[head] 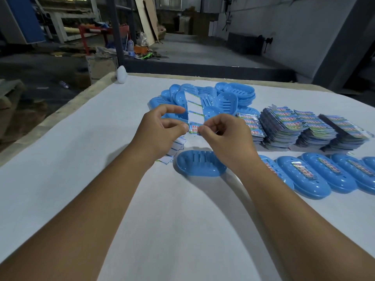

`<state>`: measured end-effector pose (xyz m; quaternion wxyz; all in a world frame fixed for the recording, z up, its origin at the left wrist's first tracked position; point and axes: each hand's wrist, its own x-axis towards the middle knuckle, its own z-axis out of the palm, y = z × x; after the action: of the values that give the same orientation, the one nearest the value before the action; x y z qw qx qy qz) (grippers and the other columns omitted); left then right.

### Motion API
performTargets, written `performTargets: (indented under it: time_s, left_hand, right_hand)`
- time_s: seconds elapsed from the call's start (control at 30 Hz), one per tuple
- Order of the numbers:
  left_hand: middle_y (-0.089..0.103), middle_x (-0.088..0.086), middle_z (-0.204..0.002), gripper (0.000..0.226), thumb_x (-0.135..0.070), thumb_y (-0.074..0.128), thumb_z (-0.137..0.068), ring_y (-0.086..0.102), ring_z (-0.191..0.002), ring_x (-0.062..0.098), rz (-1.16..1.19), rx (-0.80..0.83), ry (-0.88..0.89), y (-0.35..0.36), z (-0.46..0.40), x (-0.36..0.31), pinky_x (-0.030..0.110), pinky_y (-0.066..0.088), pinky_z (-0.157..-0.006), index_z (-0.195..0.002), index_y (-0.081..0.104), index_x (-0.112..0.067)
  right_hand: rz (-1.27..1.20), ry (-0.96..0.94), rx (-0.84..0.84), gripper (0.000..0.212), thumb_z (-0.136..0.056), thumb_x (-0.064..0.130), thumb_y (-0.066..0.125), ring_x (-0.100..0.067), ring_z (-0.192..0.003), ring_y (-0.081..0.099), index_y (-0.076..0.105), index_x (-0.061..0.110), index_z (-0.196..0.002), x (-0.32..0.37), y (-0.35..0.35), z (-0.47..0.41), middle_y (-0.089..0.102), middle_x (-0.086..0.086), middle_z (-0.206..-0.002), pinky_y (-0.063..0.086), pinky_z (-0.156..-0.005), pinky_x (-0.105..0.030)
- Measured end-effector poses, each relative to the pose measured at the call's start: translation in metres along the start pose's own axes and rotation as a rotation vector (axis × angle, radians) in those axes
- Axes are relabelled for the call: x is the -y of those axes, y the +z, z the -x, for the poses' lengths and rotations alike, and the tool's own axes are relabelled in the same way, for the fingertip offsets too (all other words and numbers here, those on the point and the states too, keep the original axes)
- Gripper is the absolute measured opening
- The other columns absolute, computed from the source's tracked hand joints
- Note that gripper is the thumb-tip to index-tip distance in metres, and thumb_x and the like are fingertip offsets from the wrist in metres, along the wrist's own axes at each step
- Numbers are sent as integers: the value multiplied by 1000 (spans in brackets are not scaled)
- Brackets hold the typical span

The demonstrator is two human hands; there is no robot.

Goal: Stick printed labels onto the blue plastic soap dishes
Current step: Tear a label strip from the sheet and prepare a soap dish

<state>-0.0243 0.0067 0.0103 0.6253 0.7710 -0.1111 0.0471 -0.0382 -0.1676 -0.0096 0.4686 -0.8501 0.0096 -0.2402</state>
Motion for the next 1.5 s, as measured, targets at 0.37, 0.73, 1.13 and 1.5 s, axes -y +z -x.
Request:
performTargets:
  time_s: [0.37,0.73,1.13,1.5]
  left_hand:
    - [78,-8,-81,27,-11,76,-86,73,-83,6,-35,34,48,1,0,2,20,52,-79,-105,67,-28]
    - [77,-8,-78,21,-11,76,-86,74,-80,8,-87,43,82,2,2,3,21,55,-76,-97,67,-27]
    - [76,-8,-73,21,-9,74,-86,74,-77,21,-129,56,72,6,5,2,41,59,-73,-92,65,-27]
    - [76,-8,-75,19,-12,74,-87,74,-76,19,-151,34,108,7,2,7,37,61,-74,-93,63,-27]
  right_hand:
    - [18,-51,102,10,-87,31,74,4,-61,65,75,28,-77,8,3,10,71,22,-66,46,-60,-15]
    - [132,-47,90,15,-84,35,71,4,-59,62,77,25,-74,13,4,12,69,20,-62,37,-52,-10]
    - [222,-38,60,27,-78,40,68,-15,-58,61,72,15,-67,16,5,14,66,5,-58,43,-52,-26]
    - [167,-23,120,39,-76,41,57,-28,-62,62,75,7,-76,20,1,13,68,-13,-66,56,-61,-39]
